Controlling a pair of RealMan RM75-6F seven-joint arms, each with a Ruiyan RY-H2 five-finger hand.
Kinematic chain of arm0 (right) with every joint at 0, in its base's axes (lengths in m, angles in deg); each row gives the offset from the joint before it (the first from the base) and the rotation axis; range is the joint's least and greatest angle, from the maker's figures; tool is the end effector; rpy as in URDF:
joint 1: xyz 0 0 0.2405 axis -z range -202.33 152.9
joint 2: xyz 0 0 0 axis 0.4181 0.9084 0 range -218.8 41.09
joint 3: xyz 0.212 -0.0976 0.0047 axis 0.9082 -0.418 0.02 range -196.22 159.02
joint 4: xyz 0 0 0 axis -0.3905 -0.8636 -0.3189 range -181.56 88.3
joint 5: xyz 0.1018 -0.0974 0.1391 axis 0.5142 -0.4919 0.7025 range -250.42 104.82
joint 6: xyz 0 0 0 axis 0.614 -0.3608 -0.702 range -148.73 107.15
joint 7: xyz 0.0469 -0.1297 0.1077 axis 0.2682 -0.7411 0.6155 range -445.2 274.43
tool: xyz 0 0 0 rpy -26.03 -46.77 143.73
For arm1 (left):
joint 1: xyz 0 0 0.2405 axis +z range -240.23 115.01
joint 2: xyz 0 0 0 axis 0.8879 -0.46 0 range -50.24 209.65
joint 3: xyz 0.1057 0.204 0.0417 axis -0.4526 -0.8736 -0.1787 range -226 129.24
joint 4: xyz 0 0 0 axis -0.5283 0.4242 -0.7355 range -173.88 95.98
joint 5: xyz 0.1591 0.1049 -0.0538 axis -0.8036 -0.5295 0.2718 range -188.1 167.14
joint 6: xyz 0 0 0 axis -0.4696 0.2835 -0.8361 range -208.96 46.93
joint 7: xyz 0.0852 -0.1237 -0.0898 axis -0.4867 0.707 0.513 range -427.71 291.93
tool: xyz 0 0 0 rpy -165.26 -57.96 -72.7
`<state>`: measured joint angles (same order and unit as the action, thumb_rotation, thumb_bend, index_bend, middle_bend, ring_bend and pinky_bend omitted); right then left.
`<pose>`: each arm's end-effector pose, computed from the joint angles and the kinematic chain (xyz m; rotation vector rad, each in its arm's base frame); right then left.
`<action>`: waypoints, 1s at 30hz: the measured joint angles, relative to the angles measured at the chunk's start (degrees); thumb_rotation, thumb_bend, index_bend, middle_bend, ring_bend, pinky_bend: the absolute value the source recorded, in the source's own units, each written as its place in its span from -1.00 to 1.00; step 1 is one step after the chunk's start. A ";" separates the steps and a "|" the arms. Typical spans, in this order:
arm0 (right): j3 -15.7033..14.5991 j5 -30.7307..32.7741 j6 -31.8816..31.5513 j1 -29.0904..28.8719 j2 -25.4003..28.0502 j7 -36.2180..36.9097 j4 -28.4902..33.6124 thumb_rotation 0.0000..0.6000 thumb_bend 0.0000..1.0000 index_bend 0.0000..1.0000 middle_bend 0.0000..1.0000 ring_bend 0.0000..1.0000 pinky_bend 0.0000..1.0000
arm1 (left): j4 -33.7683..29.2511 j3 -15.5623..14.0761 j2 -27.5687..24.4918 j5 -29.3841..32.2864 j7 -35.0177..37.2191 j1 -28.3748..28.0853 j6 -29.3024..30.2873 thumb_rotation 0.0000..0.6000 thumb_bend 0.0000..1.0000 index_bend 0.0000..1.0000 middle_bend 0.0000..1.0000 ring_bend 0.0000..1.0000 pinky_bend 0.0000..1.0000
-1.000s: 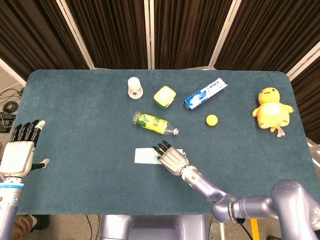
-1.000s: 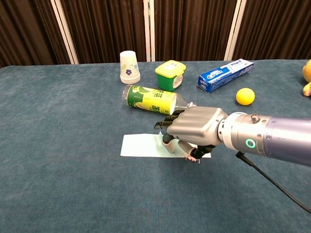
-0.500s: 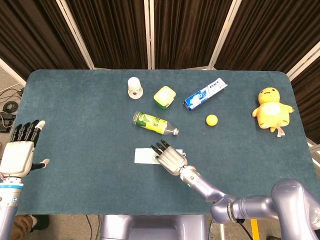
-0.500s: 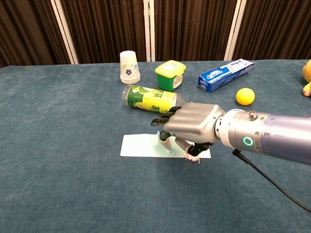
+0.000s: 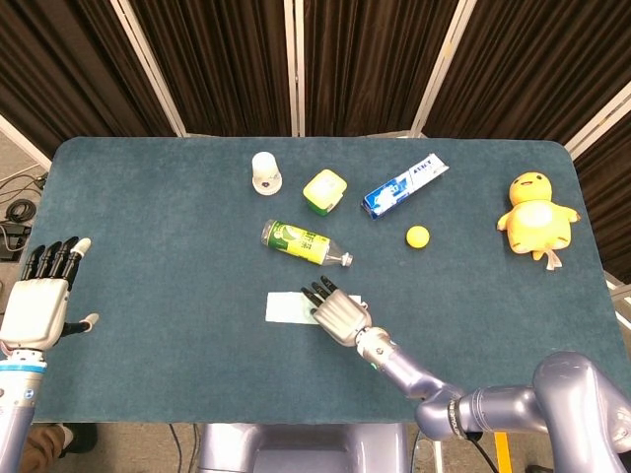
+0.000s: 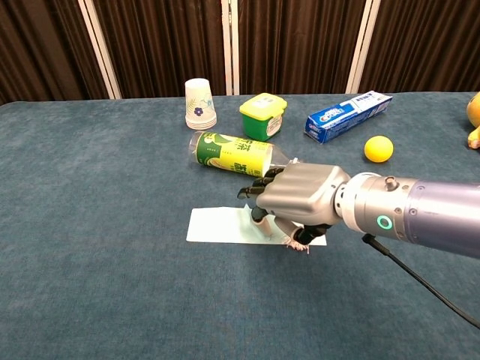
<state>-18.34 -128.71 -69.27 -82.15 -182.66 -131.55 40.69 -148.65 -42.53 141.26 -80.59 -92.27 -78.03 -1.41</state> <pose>-0.0689 -0.3122 -0.0899 2.3436 -0.4340 0.6063 -0.2300 0.2554 0.1493 -1.4302 -0.8575 -0.7527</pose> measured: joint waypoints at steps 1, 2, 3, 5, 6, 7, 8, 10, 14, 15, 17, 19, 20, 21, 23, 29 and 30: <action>0.13 -0.05 -0.10 -0.08 0.18 -0.05 0.22 1.00 0.60 -0.16 -1.00 -1.00 -1.00 | -0.02 0.00 -0.06 0.00 0.12 0.00 -0.08 1.00 -1.00 -1.00 -1.00 -1.00 -1.00; 0.24 -0.04 -0.20 -0.13 0.27 -0.07 0.36 1.00 0.60 -0.16 -1.00 -1.00 -1.00 | -0.03 0.01 -0.12 -0.01 0.22 0.01 -0.11 1.00 -1.00 -1.00 -1.00 -1.00 -1.00; 0.34 0.00 -0.30 -0.15 0.36 -0.07 0.50 1.00 0.60 -0.16 -1.00 -1.00 -1.00 | -0.04 0.03 -0.17 -0.04 0.27 0.02 -0.11 1.00 -1.00 -1.00 -1.00 -1.00 -1.00; 0.47 0.22 -0.45 -0.18 0.51 -0.12 0.67 1.00 0.60 -0.16 -1.00 -1.00 -1.00 | -0.09 0.06 -0.23 -0.11 0.37 0.06 -0.07 1.00 -1.00 -1.00 -1.00 -1.00 -1.00; 0.45 0.37 -0.48 -0.19 0.54 -0.24 0.68 1.00 0.60 -0.16 -1.00 -1.00 -1.00 | -0.13 0.06 -0.27 -0.20 0.41 0.08 -0.05 1.00 -1.00 -1.00 -1.00 -1.00 -1.00; 0.35 0.58 -0.50 -0.19 0.54 -0.46 0.64 1.00 0.60 -0.16 -1.00 -1.00 -1.00 | -0.15 0.04 -0.29 -0.28 0.44 0.10 -0.05 1.00 -1.00 -1.00 -1.00 -1.00 -1.00; 0.20 0.74 -0.51 -0.18 0.50 -0.60 0.56 1.00 0.60 -0.16 -1.00 -1.00 -1.00 | -0.17 0.01 -0.30 -0.34 0.46 0.12 -0.04 1.00 -1.00 -1.00 -1.00 -1.00 -1.00; -0.18 1.06 -0.48 -0.11 0.28 -0.88 0.31 1.00 0.60 -0.16 -1.00 -1.00 -1.00 | -0.22 -0.04 -0.34 -0.45 0.46 0.14 -0.09 1.00 -1.00 -1.00 -1.00 -1.00 -1.00; -0.73 1.30 -0.41 0.03 -0.08 -1.17 0.15 1.00 0.60 -0.16 -1.00 -1.00 -1.00 | -0.30 -0.01 -0.37 -0.51 0.50 0.20 -0.02 1.00 -1.00 -1.00 -1.00 -1.00 -1.00; -0.82 1.32 -0.41 0.03 -0.13 -1.30 0.13 1.00 0.60 -0.16 -1.00 -1.00 -1.00 | -0.31 0.00 -0.39 -0.51 0.54 0.21 -0.02 1.00 -1.00 -1.00 -1.00 -1.00 -1.00; -0.93 1.49 -0.43 -0.01 -0.24 -1.58 0.08 1.00 0.60 -0.16 -1.00 -1.00 -1.00 | -0.32 0.06 -0.46 -0.48 0.64 0.22 -0.03 1.00 -1.00 -1.00 -1.00 -1.00 -1.00; -0.82 1.60 -0.59 -0.04 -0.27 -1.62 0.20 1.00 0.60 -0.16 -1.00 -1.00 -1.00 | -0.34 0.13 -0.55 -0.48 0.76 0.26 0.02 1.00 -1.00 -1.00 -1.00 -1.00 -1.00; -0.75 1.58 -0.70 -0.05 -0.25 -1.63 0.29 1.00 0.60 -0.16 -1.00 -1.00 -1.00 | -0.34 0.14 -0.59 -0.49 0.83 0.28 0.04 1.00 -1.00 -1.00 -1.00 -1.00 -1.00; -0.65 1.54 -0.85 -0.06 -0.19 -1.63 0.39 1.00 0.60 -0.16 -1.00 -1.00 -1.00 | -0.34 0.15 -0.63 -0.51 0.92 0.30 0.04 1.00 -1.00 -1.00 -1.00 -1.00 -1.00; -0.29 1.42 -1.25 -0.08 0.02 -1.55 0.74 1.00 0.60 -0.16 -1.00 -1.00 -1.00 | -0.36 0.15 -0.69 -0.54 1.09 0.31 -0.02 1.00 -1.00 -1.00 -1.00 -1.00 -1.00; 0.77 0.64 -2.91 0.13 1.85 -0.94 3.18 1.00 0.60 -0.16 -1.00 -1.00 -1.00 | -0.47 0.13 -1.01 -0.82 1.62 0.38 -0.14 1.00 -1.00 -1.00 -1.00 -1.00 -1.00; 0.86 0.35 -3.28 0.25 2.37 -0.80 3.81 1.00 0.60 -0.16 -1.00 -1.00 -1.00 | -0.50 0.11 -1.06 -0.92 1.72 0.40 -0.14 1.00 -1.00 -1.00 -1.00 -1.00 -1.00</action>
<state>-17.48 -128.35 -72.56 -81.89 -180.29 -132.35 44.50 -149.15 -42.43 140.20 -81.52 -90.55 -77.63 -1.55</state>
